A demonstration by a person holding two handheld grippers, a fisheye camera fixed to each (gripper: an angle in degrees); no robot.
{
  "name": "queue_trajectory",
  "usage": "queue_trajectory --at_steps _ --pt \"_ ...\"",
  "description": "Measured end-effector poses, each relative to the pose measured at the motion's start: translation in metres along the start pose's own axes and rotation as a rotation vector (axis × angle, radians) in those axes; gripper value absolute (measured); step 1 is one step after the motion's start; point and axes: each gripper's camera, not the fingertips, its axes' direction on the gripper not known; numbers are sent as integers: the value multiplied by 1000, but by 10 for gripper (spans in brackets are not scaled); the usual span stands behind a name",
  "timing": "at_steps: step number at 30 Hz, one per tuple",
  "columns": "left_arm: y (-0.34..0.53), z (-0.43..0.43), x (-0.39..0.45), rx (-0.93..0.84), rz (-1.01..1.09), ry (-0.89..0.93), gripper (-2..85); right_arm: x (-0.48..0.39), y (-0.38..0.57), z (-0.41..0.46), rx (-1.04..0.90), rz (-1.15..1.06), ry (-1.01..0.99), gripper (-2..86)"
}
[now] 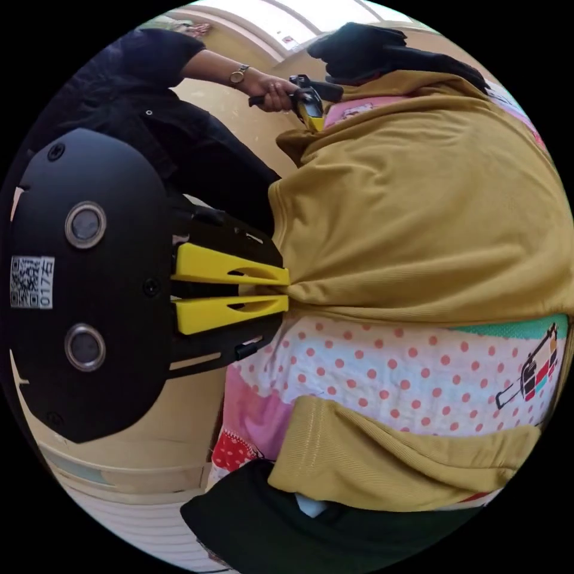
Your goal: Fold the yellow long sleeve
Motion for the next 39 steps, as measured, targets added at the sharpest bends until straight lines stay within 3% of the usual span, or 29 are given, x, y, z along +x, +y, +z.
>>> queue_trajectory --at_steps 3,7,12,14,16,19,24,30,33,35,39 --pt "25 -18 1 41 48 72 -8 11 47 -31 65 -104 -29 36" --pt "76 -47 -3 124 104 162 -9 46 128 -68 206 -157 -287 31" --pt "135 -50 -51 232 -23 140 -4 83 184 -28 115 -133 -284 35" --pt "159 -49 -70 381 -81 283 6 105 197 -2 29 -48 -346 40" --pt "179 -38 -58 552 71 606 40 121 208 -3 55 -10 -397 47" --pt "177 -9 -7 521 262 790 49 143 223 -32 190 33 -413 57" --pt "148 53 78 329 441 905 54 149 222 -105 374 1 -186 73" --pt "136 122 124 189 524 836 56 150 204 -173 589 46 77 126" --pt "130 150 109 159 472 784 56 161 174 -149 495 53 97 125" --pt "126 165 93 143 399 742 55 158 175 -141 509 23 208 78" --pt "123 192 65 100 276 606 54 162 203 -174 530 18 68 24"
